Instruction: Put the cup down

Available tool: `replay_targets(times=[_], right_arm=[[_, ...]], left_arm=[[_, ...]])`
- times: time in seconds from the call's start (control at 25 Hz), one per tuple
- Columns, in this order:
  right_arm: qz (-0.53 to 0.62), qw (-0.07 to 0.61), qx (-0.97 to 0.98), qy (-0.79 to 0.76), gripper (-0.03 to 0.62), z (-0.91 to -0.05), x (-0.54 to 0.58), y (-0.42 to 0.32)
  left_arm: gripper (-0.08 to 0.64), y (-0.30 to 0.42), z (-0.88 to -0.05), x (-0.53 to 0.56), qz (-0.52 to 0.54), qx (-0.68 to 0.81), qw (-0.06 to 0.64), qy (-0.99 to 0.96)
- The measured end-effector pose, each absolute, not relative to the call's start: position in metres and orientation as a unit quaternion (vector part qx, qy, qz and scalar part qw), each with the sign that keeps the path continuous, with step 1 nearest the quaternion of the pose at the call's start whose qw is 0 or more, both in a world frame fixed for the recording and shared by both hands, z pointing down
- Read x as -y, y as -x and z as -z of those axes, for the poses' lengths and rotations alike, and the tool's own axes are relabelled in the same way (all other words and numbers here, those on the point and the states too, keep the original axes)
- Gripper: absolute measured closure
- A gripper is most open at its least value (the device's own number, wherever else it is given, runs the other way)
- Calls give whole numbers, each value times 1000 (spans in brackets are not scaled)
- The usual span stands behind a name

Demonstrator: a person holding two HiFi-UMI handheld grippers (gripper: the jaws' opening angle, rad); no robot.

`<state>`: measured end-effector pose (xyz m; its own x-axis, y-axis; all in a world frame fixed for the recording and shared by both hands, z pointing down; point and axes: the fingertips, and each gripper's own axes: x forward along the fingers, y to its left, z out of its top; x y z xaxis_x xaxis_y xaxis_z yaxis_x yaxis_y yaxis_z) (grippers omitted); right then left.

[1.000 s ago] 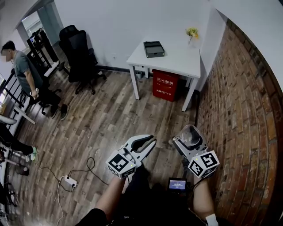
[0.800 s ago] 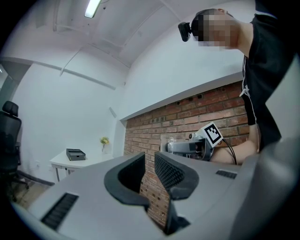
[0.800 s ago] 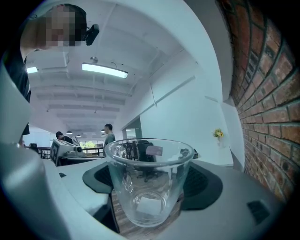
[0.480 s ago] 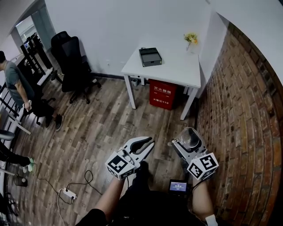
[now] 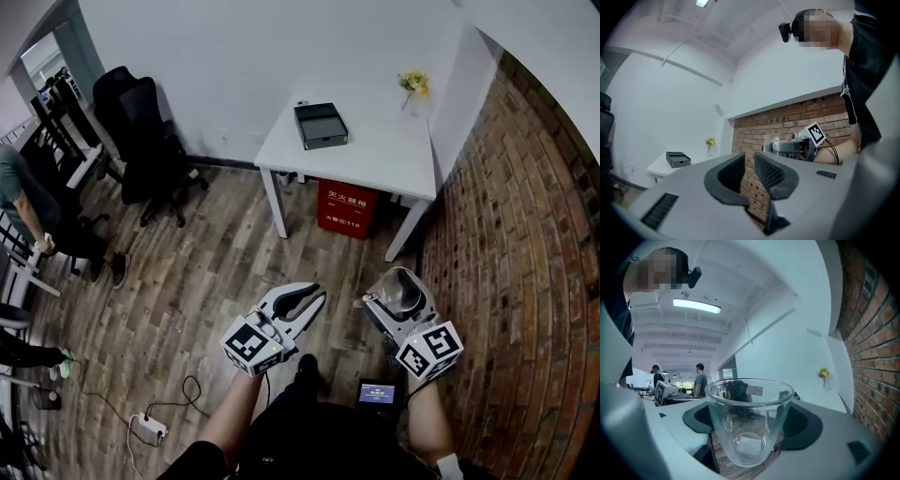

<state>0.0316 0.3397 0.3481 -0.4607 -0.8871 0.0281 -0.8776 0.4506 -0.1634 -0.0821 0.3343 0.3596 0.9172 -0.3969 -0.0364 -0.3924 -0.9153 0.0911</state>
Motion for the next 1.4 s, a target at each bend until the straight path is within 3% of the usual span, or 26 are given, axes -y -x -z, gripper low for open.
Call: replay_targets(times=[1.12, 1.4], right_arm=[[87, 31, -845, 527, 183, -359, -148, -18], [93, 35, -847, 523, 183, -374, -104, -34]], left_arm=[[489, 90, -380, -140, 0, 200, 45, -979], [457, 80, -395, -97, -16, 211, 49, -976]])
